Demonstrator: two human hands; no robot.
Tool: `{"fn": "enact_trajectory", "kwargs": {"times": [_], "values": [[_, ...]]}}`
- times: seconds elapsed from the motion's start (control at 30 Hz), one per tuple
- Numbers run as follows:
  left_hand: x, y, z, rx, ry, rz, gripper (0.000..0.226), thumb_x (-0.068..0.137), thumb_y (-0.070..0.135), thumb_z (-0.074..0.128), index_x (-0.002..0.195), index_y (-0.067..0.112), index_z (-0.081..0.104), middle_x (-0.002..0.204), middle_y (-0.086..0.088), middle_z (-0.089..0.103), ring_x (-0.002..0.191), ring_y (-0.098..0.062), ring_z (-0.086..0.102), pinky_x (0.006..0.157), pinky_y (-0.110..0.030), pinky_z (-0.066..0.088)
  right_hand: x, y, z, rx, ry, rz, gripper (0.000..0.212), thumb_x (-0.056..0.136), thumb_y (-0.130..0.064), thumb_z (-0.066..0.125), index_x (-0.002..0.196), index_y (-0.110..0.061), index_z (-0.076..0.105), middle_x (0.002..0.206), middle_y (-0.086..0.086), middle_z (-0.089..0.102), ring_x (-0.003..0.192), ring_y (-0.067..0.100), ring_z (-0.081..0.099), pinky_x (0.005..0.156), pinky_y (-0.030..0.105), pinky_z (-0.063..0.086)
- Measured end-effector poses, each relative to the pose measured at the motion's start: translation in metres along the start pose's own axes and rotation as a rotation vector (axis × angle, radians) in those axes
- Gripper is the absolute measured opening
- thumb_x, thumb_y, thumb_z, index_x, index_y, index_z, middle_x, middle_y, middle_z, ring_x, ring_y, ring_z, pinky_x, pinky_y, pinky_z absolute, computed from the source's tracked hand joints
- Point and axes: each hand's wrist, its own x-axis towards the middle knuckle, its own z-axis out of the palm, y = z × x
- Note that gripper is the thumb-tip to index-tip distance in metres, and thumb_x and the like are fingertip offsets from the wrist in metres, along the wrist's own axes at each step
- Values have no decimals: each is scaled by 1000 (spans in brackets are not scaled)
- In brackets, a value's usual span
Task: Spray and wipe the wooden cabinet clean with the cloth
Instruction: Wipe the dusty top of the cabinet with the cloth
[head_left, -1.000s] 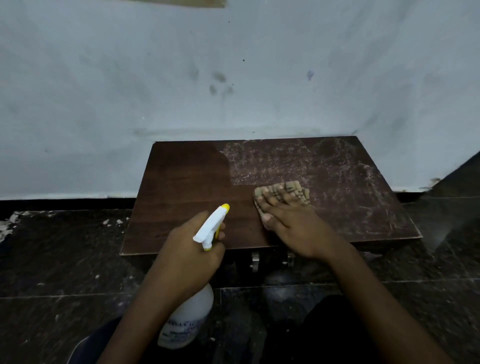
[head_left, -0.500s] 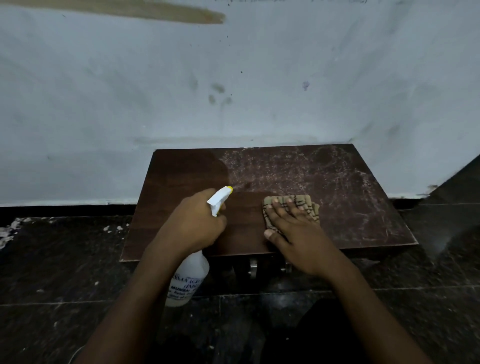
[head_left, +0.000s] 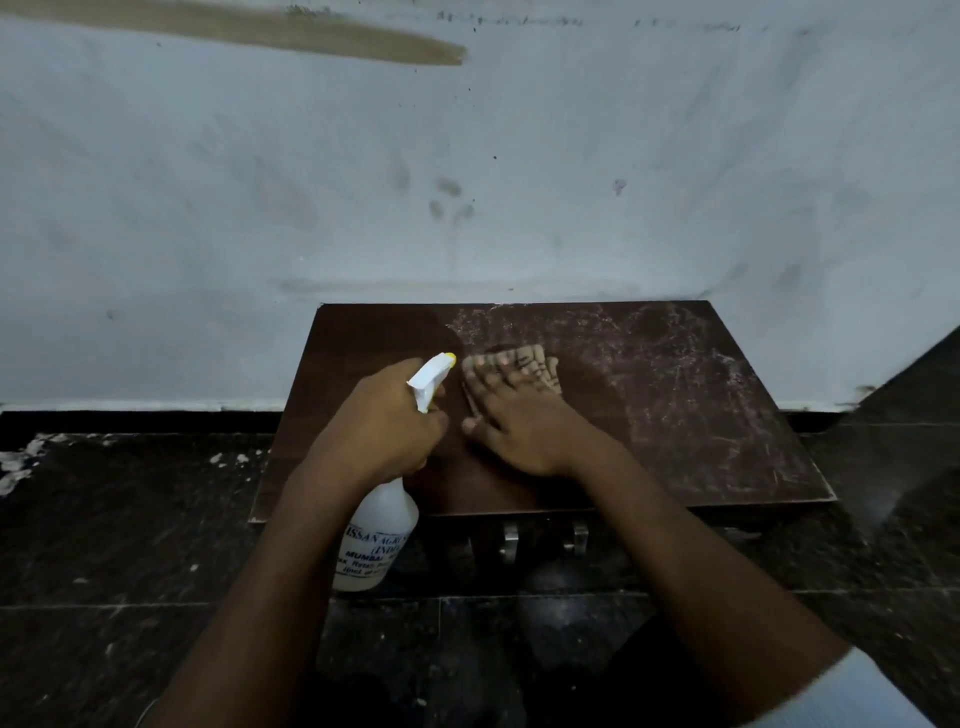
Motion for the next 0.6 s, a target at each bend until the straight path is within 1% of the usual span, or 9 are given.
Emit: {"fn": "enact_trajectory", "kwargs": {"times": [0.07,0.13,0.2,0.27,0.33,0.4,0.47,0.53,0.6], "values": [[3,3,-2,0,-9,11,11,86,18,65,97,20,64,87,-5,71,57,-26,72,67,-49,63,-23,17,7,-4,-11,-24,87,92,-76,7,165,-29,-2,171,-7,-7,153,13,-19,122,36,-13],[6,5,-4,3,-14,16,12,87,17,64,98,20,64,89,-6,71,61,-28,73,69,-51,62,-29,47,2,-35,8,110,91,89,-80,3,164,-30,-5,171,-7,-10,156,17,-17,122,38,-13],[10,8,-7,21,-17,29,13,86,17,63,99,19,64,89,-7,70,66,-30,72,73,-52,62,-13,63,-13,-46,-25,280,90,92,-80,6,164,-28,-6,171,-5,-13,157,22,-17,122,43,-14],[12,11,-9,25,-8,34,13,86,16,63,98,17,64,88,-7,71,67,-29,72,74,-51,61,16,56,-23,-51,-48,348,89,95,-80,12,164,-27,-7,171,-3,-13,157,26,-18,121,45,-17],[13,12,-11,34,8,41,12,87,15,62,98,15,64,89,-7,71,65,-28,72,74,-50,61,38,32,-23,-48,-38,297,88,96,-78,16,165,-26,-3,172,-2,-9,158,28,-15,121,47,-18],[13,13,-11,48,12,41,12,86,15,62,98,13,64,89,-7,70,66,-28,72,75,-49,60,37,5,-10,-50,-16,143,87,96,-77,16,165,-27,1,173,-2,-4,158,26,-10,120,43,-19],[15,13,-12,52,28,40,12,86,14,62,97,12,63,87,-8,70,69,-30,71,77,-49,60,20,-6,4,-69,17,6,88,92,-81,12,164,-32,3,172,-6,-2,159,21,-9,118,38,-21],[17,12,-13,43,34,42,12,85,14,62,98,13,63,86,-7,70,68,-28,71,76,-47,60,8,7,6,-67,34,7,90,88,-85,8,163,-36,1,172,-10,-2,159,21,-7,119,39,-19],[18,10,-14,29,25,36,13,85,14,62,98,16,64,86,-5,71,62,-25,71,72,-44,61,9,32,-2,-75,20,129,90,87,-86,9,163,-38,0,172,-7,-4,159,27,-6,120,45,-17]]}}
